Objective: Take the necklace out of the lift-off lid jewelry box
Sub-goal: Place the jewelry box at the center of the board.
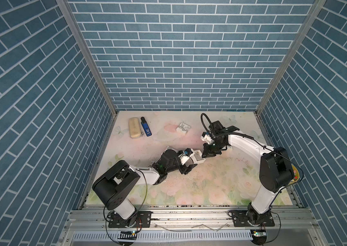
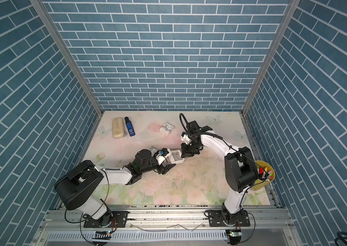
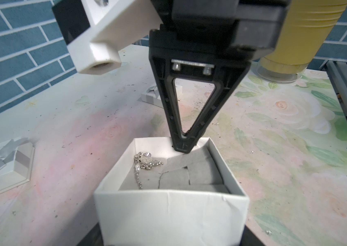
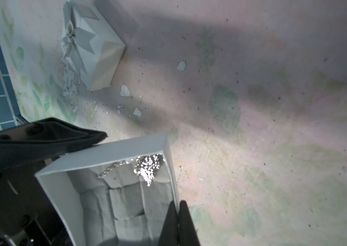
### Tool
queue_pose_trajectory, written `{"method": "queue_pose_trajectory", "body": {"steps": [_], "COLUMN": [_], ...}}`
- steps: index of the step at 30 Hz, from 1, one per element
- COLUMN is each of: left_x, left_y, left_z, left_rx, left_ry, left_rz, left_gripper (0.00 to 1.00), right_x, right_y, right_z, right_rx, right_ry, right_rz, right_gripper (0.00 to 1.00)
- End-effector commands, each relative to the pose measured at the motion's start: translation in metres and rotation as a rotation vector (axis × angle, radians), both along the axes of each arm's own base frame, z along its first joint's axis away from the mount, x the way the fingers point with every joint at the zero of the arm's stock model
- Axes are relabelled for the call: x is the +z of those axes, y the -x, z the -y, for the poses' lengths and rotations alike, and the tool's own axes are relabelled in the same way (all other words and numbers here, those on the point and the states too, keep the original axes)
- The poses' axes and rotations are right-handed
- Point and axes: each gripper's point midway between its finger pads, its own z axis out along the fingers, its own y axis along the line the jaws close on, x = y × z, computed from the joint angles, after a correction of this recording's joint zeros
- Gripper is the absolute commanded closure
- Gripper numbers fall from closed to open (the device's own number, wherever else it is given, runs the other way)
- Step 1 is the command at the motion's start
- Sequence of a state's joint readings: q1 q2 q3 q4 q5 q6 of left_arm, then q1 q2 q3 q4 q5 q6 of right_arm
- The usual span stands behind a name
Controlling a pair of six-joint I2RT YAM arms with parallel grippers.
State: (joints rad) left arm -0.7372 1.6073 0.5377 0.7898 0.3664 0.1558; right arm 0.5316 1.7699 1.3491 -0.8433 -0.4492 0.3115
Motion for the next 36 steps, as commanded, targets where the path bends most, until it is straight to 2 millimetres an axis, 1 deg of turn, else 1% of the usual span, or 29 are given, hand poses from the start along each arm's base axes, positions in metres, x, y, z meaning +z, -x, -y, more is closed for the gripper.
{"method": "queue_pose_trajectory", "body": {"steps": [1, 3, 6, 11, 15, 17, 20, 24, 28, 29, 33, 36], "left_x": [0.002, -0.003, -0.006, -0.011, -0.026, -0.034, -0.039, -0.04, -0.041, -0.041, -0.036, -0.029], "left_y": [-0.003, -0.002, -0.001, 0.001, -0.004, -0.004, -0.005, -0.006, -0.003, -0.002, 0.001, 0.008], "left_z": [0.0, -0.001, -0.003, -0.011, -0.019, -0.019, -0.019, -0.016, -0.012, -0.011, -0.012, -0.008], "left_rx": [0.012, 0.012, 0.019, 0.042, 0.116, 0.13, 0.15, 0.153, 0.124, 0.116, 0.097, 0.046], "left_ry": [0.033, 0.016, -0.007, -0.036, -0.074, -0.091, -0.088, -0.078, -0.075, -0.076, -0.08, -0.076], "left_rz": [0.018, 0.005, 0.001, -0.008, -0.088, -0.136, -0.166, -0.172, -0.168, -0.164, -0.122, -0.062], "left_gripper": [0.01, 0.01, 0.0, 0.0, 0.0, 0.0, 0.01, 0.0, 0.0, 0.0, 0.0, 0.0], "right_x": [-0.004, -0.006, -0.011, -0.028, -0.04, -0.045, -0.049, -0.052, -0.053, -0.053, -0.048, -0.038], "right_y": [-0.003, -0.004, -0.005, -0.005, -0.002, -0.001, -0.001, -0.003, -0.002, -0.001, -0.001, 0.002], "right_z": [0.017, 0.022, 0.033, 0.063, 0.078, 0.082, 0.086, 0.089, 0.087, 0.087, 0.089, 0.091], "right_rx": [-0.076, -0.085, -0.098, -0.102, -0.075, -0.071, -0.07, -0.069, -0.055, -0.054, -0.053, -0.054], "right_ry": [0.086, 0.113, 0.177, 0.339, 0.409, 0.429, 0.445, 0.461, 0.45, 0.453, 0.458, 0.46], "right_rz": [0.022, 0.032, 0.047, 0.08, 0.095, 0.103, 0.118, 0.137, 0.134, 0.133, 0.142, 0.141], "right_gripper": [1.0, 1.0, 1.0, 1.0, 1.0, 1.0, 1.0, 1.0, 1.0, 0.99, 0.9, 0.79]}}
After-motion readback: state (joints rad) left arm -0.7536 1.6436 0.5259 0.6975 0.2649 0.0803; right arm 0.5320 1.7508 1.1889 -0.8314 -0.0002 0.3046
